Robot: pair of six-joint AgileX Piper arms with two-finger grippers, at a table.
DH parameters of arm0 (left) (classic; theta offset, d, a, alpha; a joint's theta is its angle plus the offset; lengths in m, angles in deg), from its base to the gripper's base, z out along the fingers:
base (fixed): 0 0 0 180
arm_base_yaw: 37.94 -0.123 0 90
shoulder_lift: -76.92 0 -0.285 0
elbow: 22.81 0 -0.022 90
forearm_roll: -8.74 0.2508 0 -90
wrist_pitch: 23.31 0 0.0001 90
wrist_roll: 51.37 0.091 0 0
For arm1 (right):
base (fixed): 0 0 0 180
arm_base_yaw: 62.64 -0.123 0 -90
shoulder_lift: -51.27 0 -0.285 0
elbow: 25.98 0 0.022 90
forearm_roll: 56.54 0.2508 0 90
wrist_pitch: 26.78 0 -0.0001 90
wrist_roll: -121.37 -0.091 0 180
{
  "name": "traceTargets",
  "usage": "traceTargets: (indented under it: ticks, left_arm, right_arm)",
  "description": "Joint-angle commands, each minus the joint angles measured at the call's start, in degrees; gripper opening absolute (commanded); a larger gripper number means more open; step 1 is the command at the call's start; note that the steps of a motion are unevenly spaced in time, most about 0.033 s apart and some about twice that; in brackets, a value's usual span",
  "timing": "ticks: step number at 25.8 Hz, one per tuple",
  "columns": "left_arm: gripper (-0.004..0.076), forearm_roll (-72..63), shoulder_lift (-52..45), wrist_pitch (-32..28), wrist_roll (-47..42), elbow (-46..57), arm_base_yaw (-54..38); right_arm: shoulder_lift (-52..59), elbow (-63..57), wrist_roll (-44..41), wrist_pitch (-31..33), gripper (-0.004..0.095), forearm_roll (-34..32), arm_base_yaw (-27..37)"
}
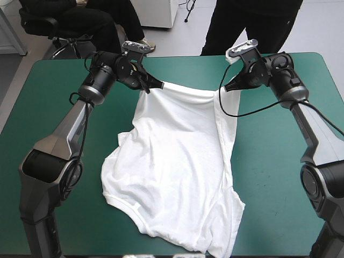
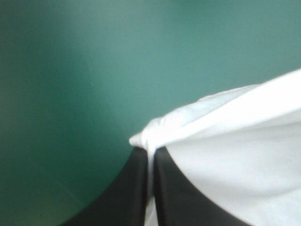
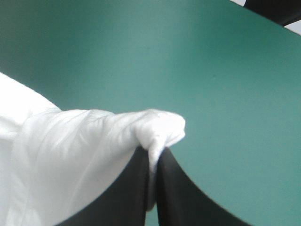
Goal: Fold the cloth
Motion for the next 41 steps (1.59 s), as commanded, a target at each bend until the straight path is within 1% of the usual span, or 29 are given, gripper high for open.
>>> traceTargets:
  ticks: [1,4,5,6,7,9,12,15,16,18,20,25,29,33,36,41]
  left_arm:
    - [0.0130,-1.19,-3.13,-1.00,0.31,-1.98,-0.37]
    - [0.0316,-3.22,-3.13,-0.85,0.90,-1.98,-0.93]
    - [0.0414,-3.24,-3.13,-0.18,0.90,-1.98,-1.46]
    - [0.0443,-3.51,-3.13,0.72,0.90,-1.98,-1.69]
    - [0.0467,-4.12,-3.38,3.39,0.79,-1.98,-2.62]
    - [0.0468,-5.40,-5.21,7.17,0.62,-1.75,-3.66]
    - [0.0468,-4.72,-12.56,9.47,1.09,1.26,-4.35]
    - [0.0468,-2.50,-21.15,12.01,1.37,7.44,-4.35]
    - [0.0468,-1.87,-25.36,12.94,1.37,11.08,-4.35]
    - [0.0468,-1.00,-29.91,13.68,1.26,15.67,-4.35]
    - [0.0468,-0.19,-33.33,13.96,0.45,19.66,-4.35]
    - [0.0468,2.61,-41.37,14.35,-1.48,34.05,-4.35]
    - [0.0468,2.72,-43.63,11.47,-1.48,44.57,-4.35]
    - [0.0468,4.04,-42.53,7.27,-2.20,53.06,-4.35]
    - [0.0468,5.05,-40.38,3.43,-3.63,57.80,-4.35]
    - [0.0468,5.05,-34.96,-1.79,-4.16,61.17,-4.35]
  right_arm:
    - [1.70,2.02,0.56,-2.88,0.0224,0.42,0.46]
    - [1.50,2.02,0.56,-3.00,0.0413,0.51,0.46]
    - [1.50,2.02,0.56,-3.13,0.0479,0.51,0.46]
    - [1.50,2.02,0.56,-2.99,0.0492,0.38,0.46]
    - [1.99,2.02,0.56,-2.34,0.0492,0.25,0.46]
    - [3.44,2.02,0.56,-0.41,0.0492,0.25,0.46]
    - [8.75,2.02,0.56,4.38,0.0491,0.10,0.46]
    - [13.89,2.02,0.56,11.10,0.0491,0.58,0.46]
    - [16.06,1.91,0.69,13.92,0.0491,1.59,0.46]
    - [17.89,1.91,0.80,16.74,0.0491,2.51,0.46]
    - [19.62,1.91,1.04,18.18,0.0491,3.79,0.46]
    - [23.54,1.91,1.89,20.71,0.0491,5.78,0.46]
    - [26.54,0.60,2.70,21.26,0.0491,5.78,0.46]
    - [30.44,-4.87,2.86,21.14,0.0492,6.15,0.46]
    - [33.65,-10.30,2.95,20.09,0.0492,5.78,0.46]
    - [37.81,-16.36,2.95,19.04,0.0492,5.78,0.46]
